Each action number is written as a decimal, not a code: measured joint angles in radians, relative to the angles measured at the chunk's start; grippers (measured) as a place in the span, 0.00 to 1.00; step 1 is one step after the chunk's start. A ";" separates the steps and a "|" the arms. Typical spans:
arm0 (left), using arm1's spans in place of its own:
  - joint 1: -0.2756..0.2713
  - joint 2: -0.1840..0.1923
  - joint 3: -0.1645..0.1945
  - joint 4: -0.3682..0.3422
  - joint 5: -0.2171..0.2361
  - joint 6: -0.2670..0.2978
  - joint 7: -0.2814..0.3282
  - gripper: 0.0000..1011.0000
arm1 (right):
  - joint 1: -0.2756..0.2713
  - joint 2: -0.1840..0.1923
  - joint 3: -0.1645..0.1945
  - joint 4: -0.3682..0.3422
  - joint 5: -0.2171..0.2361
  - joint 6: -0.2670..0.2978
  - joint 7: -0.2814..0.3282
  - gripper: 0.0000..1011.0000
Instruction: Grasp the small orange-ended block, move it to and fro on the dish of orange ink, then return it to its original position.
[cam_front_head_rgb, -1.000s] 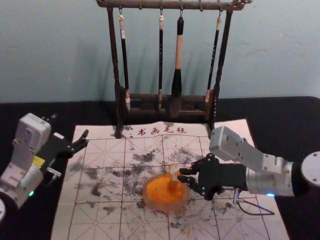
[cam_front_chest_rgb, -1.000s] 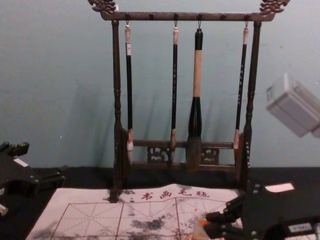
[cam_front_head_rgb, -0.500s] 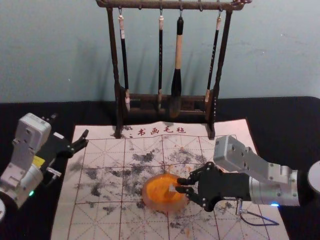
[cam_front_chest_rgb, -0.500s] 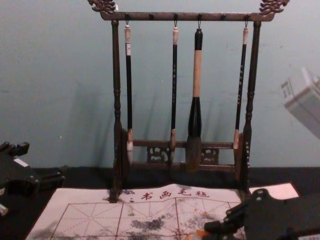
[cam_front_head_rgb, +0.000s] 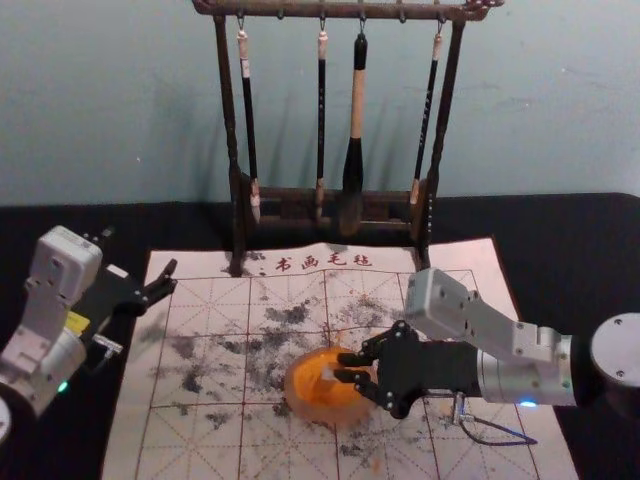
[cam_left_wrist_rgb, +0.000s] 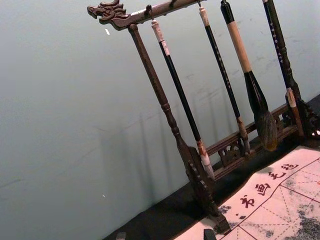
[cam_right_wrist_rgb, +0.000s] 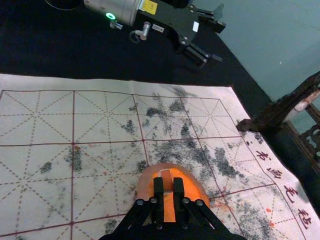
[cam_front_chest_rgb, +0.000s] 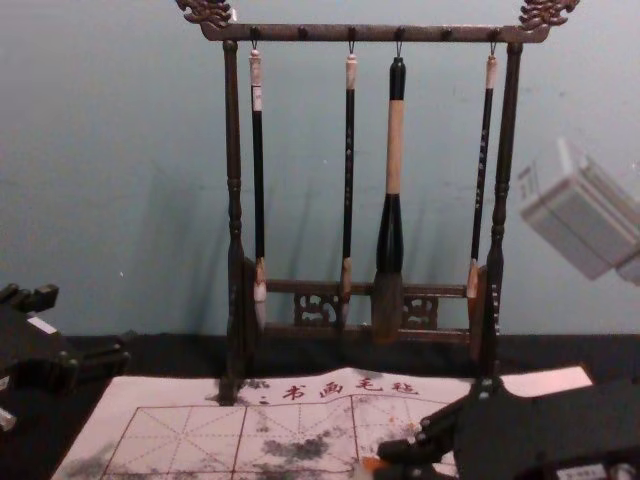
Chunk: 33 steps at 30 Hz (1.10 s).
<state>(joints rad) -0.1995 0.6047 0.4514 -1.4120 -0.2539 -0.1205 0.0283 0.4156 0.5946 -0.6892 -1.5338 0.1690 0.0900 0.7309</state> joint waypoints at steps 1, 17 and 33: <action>0.000 0.000 0.000 0.000 0.000 0.000 0.000 0.99 | 0.002 -0.002 -0.001 0.003 -0.001 0.000 -0.001 0.08; 0.000 0.000 0.000 0.000 0.000 0.000 0.000 0.99 | 0.045 -0.043 -0.016 0.076 -0.029 0.008 -0.012 0.08; 0.000 0.000 0.000 0.000 0.000 0.000 0.000 0.99 | 0.042 -0.029 0.005 0.072 -0.032 0.018 -0.021 0.08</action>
<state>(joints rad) -0.1995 0.6047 0.4514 -1.4120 -0.2539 -0.1205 0.0282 0.4572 0.5658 -0.6842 -1.4614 0.1365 0.1081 0.7097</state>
